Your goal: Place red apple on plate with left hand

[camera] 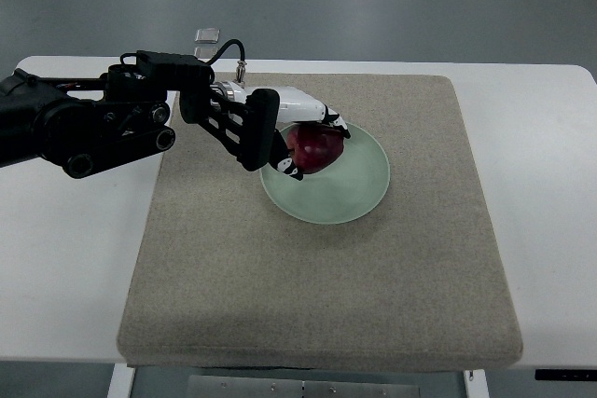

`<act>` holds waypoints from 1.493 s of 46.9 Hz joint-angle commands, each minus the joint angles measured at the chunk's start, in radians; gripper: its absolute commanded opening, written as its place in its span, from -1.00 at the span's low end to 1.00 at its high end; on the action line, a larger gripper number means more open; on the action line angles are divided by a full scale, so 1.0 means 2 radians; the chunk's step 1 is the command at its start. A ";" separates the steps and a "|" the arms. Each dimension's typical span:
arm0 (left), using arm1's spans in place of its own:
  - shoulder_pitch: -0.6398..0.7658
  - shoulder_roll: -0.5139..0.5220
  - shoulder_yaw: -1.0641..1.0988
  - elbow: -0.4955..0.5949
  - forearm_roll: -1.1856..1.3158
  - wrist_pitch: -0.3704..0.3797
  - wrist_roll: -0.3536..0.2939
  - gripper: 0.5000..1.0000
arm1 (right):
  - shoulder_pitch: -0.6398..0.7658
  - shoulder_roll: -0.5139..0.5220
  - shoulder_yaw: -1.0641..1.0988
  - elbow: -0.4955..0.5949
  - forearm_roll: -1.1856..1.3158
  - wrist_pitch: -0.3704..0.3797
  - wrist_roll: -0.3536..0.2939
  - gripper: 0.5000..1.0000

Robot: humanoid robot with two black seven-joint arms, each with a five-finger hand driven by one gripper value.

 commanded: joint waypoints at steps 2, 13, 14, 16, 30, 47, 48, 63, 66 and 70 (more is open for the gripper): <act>0.008 -0.001 0.001 0.003 0.020 0.001 0.000 -1.00 | 0.000 0.000 0.000 0.000 -0.001 0.000 0.000 0.86; 0.011 -0.001 0.001 0.004 0.036 0.001 0.000 -0.72 | 0.000 0.000 0.000 0.000 0.000 0.000 0.001 0.86; 0.011 -0.001 0.001 0.004 0.036 0.001 0.001 -0.58 | 0.000 0.000 0.000 0.000 -0.001 0.001 0.000 0.86; 0.011 -0.001 0.001 0.004 0.036 0.001 0.000 -0.29 | 0.000 0.000 0.000 0.000 -0.001 0.000 0.000 0.86; 0.011 -0.001 0.000 0.004 0.036 -0.004 0.001 0.84 | 0.000 0.000 0.000 0.000 -0.001 0.000 0.000 0.86; 0.006 0.002 -0.009 -0.001 0.023 -0.007 0.001 0.99 | 0.000 0.000 0.000 0.000 -0.001 0.001 0.001 0.86; 0.005 0.003 -0.011 -0.002 0.021 -0.007 0.001 0.99 | 0.000 0.000 0.000 0.000 0.000 0.000 0.000 0.86; 0.009 0.032 -0.104 0.006 -0.060 -0.078 0.001 0.99 | 0.000 0.000 0.000 0.000 0.000 0.000 0.000 0.86; 0.009 0.035 -0.105 0.011 -0.088 -0.078 0.001 0.99 | 0.000 0.000 0.000 0.000 -0.001 0.000 0.000 0.86; 0.009 0.035 -0.108 0.024 -0.132 -0.074 0.001 0.99 | 0.000 0.000 0.000 0.000 -0.001 0.000 0.000 0.86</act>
